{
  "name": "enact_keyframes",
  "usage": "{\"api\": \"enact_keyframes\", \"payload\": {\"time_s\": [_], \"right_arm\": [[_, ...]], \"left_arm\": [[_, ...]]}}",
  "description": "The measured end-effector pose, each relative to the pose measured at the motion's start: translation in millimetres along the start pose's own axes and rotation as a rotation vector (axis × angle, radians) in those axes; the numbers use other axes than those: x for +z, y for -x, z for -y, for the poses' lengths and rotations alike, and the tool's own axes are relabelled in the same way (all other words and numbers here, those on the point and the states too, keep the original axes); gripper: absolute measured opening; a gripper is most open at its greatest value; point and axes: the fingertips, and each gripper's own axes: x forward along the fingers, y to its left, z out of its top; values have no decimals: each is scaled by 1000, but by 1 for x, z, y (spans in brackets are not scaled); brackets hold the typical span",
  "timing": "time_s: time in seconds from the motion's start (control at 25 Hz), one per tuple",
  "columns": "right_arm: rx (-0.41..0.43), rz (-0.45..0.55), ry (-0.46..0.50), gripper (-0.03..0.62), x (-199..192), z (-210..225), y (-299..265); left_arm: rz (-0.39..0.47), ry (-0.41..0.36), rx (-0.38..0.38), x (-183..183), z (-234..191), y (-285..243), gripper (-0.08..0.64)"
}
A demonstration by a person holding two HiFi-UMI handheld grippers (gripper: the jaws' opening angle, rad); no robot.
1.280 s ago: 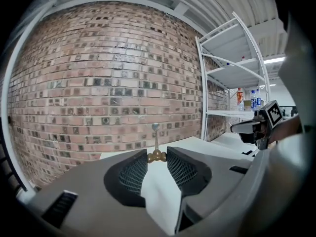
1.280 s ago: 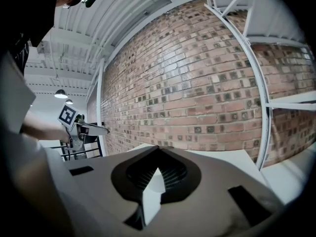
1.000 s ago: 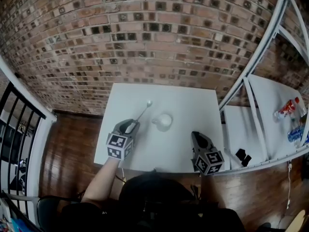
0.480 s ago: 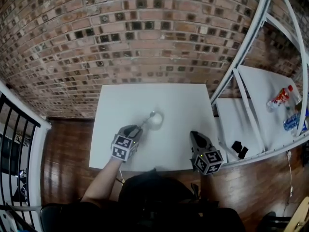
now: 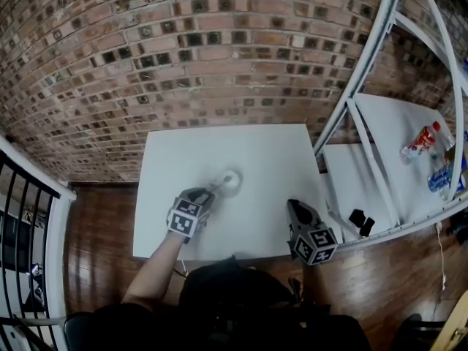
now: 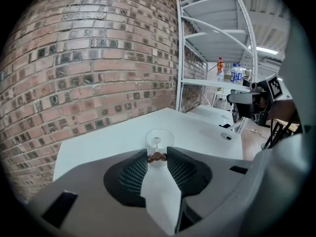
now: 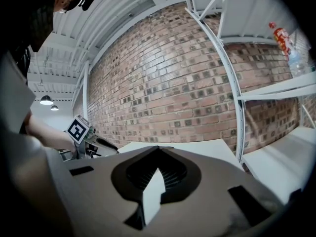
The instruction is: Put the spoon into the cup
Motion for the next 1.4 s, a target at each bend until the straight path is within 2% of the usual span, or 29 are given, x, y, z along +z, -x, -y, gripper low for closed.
{"api": "enact_keyframes", "payload": {"time_s": [0.48,0.96,1.16,1.24,1.4], "right_arm": [[-26,8,-7,5,3,16,3],[-32,4,-7,5,4,21,0],[-34,2,-6,5,4,22,1],[-35,3,-5,5,5,21,1],[-29,7,-2,5,5,19,-2]], "left_arm": [[-42,5,-19,7,3,-41,126],[-50,36,-13,-1,-2,-53,126],[-38,13,-26,1,2,-52,131],[-28,12,-37,3,4,-51,166],[23,56,-48,15,2,-42,193]]}}
